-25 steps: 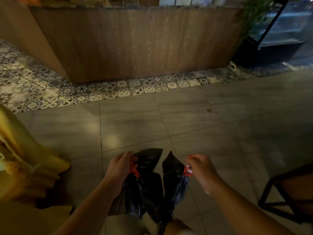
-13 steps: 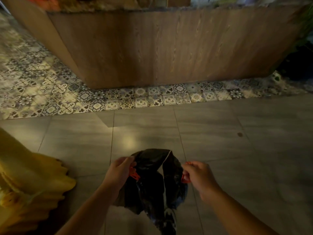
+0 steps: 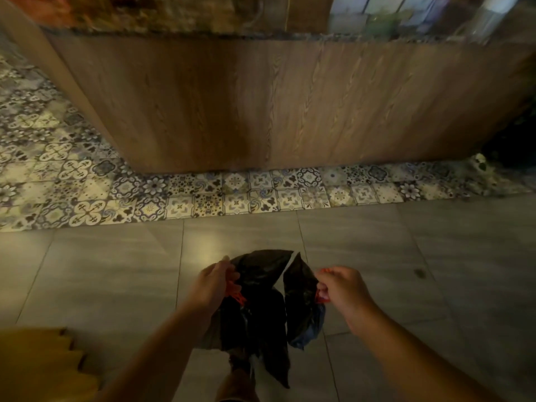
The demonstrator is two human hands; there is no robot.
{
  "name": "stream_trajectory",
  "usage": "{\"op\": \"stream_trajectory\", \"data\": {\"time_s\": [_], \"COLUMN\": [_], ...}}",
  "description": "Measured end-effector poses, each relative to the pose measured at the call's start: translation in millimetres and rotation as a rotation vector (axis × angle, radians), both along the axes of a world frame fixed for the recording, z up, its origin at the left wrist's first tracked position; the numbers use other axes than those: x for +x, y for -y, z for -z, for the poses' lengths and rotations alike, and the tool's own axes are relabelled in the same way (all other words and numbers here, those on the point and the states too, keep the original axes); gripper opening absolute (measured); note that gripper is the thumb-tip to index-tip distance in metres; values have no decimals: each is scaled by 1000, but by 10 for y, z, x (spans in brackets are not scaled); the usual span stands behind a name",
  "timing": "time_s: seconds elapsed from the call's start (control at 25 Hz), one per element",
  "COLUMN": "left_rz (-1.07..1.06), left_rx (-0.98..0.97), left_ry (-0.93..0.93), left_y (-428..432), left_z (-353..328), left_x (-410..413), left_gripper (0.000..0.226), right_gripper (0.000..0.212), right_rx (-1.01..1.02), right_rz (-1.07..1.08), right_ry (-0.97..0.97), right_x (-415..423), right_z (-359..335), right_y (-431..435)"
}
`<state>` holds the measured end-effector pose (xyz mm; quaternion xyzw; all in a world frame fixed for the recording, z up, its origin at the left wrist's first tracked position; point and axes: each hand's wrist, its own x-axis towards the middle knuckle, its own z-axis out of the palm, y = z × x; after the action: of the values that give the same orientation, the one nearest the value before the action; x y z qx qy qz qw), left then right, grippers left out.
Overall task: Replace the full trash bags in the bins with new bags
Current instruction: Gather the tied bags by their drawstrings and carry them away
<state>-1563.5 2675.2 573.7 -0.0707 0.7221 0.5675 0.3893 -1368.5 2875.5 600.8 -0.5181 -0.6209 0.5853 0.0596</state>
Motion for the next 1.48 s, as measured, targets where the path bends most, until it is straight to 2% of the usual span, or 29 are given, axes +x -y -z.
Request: {"op": "stream_trajectory", "data": {"time_s": [0.12,0.28,0.64,0.76,0.92,1.16,1.28,1.48], "left_rz": [31,31,67,104,92,133,154,202], "left_rx": [6,8,-126,-186,-315,-284,-413,-396], "left_ry": [37,55,-31,-54,-117,-97,-119,-39], "left_y": [-422,-956,-2017,-2358,-2878,-3540,-3869,-4294], "left_z": [-13,-64,216,212,186,204,376,692], "left_x": [-634,-1321,-2653,-3015,-3510,-4074,-4376,-4762], "left_gripper": [39,34,39,42,38,29,23,32], "right_gripper": [31,32,15,10,13,12,14,13], "right_rx": [-5,-18,-6,-50,-120,-151,-124,-94], "right_rz": [-1,27,-3,-29,-50,-63,-65,-53], "right_ry": [19,34,40,60,95,103,136,236], "right_x": [-534,-1205,-2591,-3037,-3562,-4193,-4475,-4938], "right_z": [-30,-91,195,388,577,680,846,1162], "right_y": [-395,-904,-2077,-2488,-3048,-3740,-4038,-4478]}}
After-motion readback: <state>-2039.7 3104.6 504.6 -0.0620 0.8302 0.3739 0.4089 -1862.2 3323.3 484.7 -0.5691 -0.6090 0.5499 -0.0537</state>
